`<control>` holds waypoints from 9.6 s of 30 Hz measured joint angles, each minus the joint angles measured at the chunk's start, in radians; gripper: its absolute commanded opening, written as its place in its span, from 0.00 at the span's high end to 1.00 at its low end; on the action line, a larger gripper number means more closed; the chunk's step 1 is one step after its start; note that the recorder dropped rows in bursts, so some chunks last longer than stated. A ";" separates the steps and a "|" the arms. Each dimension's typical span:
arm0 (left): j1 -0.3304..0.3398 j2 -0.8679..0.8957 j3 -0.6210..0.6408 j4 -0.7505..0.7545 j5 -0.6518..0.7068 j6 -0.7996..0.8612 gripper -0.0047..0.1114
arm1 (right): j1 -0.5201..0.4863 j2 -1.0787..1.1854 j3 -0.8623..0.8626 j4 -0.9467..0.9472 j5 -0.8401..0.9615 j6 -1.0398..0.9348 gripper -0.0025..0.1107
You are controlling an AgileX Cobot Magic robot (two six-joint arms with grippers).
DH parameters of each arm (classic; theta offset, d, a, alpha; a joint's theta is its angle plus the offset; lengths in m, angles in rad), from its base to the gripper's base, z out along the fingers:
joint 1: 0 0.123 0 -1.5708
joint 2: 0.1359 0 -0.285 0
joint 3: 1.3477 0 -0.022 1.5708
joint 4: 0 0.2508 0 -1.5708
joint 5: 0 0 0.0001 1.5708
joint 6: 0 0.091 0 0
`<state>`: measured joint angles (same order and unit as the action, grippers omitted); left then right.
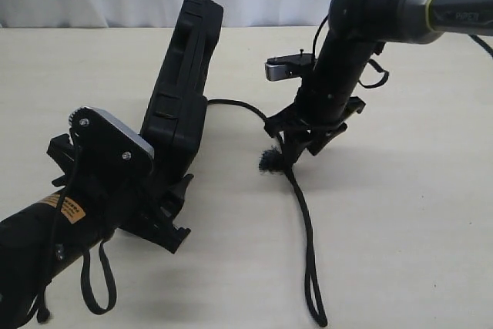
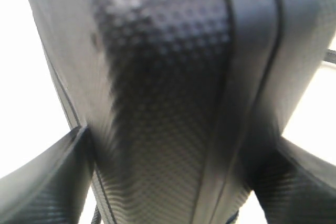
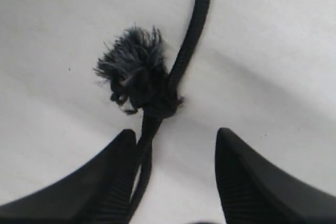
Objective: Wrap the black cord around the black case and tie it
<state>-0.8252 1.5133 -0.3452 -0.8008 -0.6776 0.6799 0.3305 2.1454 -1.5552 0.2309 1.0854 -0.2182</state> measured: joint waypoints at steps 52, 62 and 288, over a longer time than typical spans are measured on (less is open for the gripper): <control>0.000 -0.002 0.000 -0.275 -0.043 0.047 0.96 | 0.125 -0.079 0.180 -0.345 -0.314 -1.464 0.93; 0.000 -0.002 0.000 -0.277 -0.044 0.046 0.96 | 0.125 -0.079 0.196 -0.348 -0.394 -1.466 0.69; 0.000 -0.002 0.001 -0.107 0.004 0.069 0.96 | -0.050 -0.139 0.045 0.433 0.133 -0.716 0.94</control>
<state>-0.8252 1.5110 -0.3446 -0.9080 -0.6733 0.7485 0.2808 2.0060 -1.5100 0.6643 1.2180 -0.9343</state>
